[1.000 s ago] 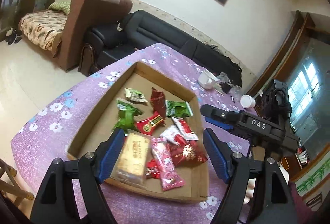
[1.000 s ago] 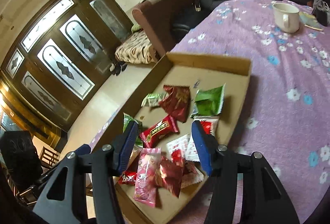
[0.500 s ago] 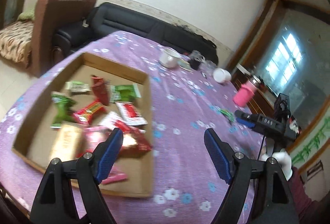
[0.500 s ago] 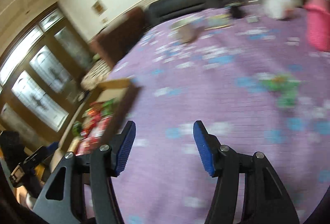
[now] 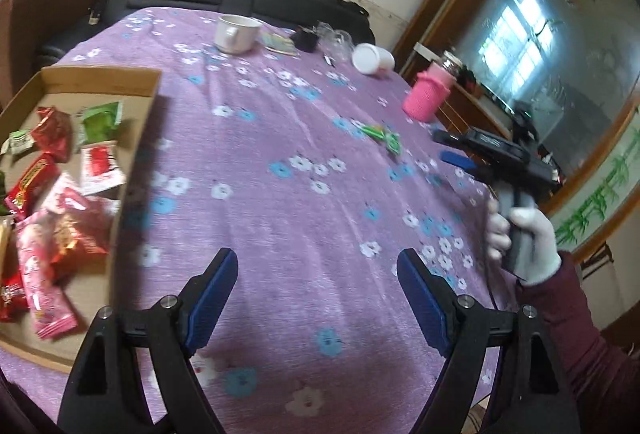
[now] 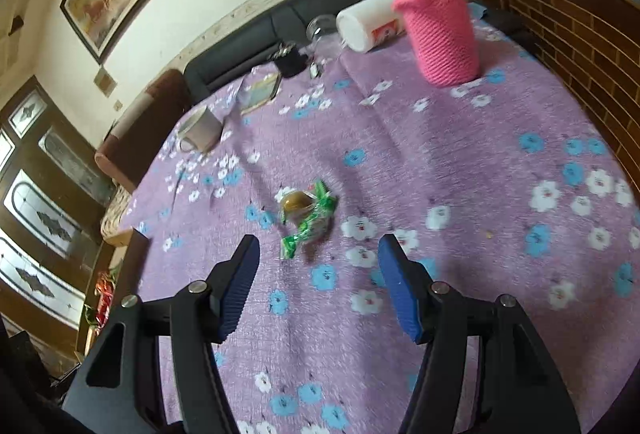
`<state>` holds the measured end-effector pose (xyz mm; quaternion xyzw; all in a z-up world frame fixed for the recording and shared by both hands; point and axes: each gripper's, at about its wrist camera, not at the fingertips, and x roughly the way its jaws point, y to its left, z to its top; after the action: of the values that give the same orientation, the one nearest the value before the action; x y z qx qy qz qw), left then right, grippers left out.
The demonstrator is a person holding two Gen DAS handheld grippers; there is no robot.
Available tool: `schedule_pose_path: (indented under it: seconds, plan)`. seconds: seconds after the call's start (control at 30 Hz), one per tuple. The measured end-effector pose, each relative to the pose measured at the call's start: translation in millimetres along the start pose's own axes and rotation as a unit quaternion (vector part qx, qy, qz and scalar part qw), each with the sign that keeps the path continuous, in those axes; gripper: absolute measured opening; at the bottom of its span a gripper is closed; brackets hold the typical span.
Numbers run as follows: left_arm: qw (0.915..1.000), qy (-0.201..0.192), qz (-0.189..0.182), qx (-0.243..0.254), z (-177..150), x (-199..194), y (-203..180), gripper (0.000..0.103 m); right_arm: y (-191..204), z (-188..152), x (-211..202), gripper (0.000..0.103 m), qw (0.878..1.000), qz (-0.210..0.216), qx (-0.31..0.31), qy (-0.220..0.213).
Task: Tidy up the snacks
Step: 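Grasp the green-wrapped candy with the right tool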
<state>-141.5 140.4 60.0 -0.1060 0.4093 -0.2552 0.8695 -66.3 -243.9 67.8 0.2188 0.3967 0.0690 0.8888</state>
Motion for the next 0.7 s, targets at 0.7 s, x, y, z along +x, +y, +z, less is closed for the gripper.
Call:
schedule_pose_path:
  seconds: [0.7]
  plan:
    - [0.9912, 0.027, -0.005, 0.129, 84.0, 69.2, -73.4, 0.082, 7.4, -13.1, 38.1, 0.023, 0.995, -0.076, -0.057, 0.027]
